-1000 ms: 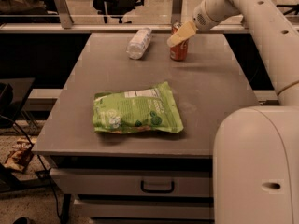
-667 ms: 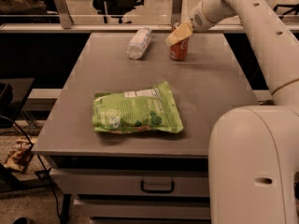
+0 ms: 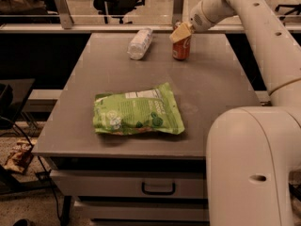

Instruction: Move coke can near green rice chip bag

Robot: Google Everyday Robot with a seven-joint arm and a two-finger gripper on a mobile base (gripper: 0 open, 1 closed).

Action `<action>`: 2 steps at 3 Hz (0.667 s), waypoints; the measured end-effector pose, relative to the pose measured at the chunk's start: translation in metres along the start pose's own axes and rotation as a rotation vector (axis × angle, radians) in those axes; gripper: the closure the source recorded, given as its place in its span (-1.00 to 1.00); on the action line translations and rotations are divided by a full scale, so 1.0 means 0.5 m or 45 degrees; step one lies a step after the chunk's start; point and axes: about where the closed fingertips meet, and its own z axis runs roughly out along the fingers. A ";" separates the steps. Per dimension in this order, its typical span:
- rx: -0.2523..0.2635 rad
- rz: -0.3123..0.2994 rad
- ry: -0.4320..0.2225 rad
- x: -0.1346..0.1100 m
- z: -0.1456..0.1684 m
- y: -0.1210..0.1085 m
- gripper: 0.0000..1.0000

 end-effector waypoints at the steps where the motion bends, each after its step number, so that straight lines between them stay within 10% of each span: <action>1: -0.037 -0.053 -0.013 -0.015 -0.017 0.025 0.72; 2: -0.090 -0.141 -0.051 -0.037 -0.048 0.071 1.00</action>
Offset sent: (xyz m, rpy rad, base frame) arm -0.0863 0.0511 0.0385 -0.0108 -0.0835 0.2509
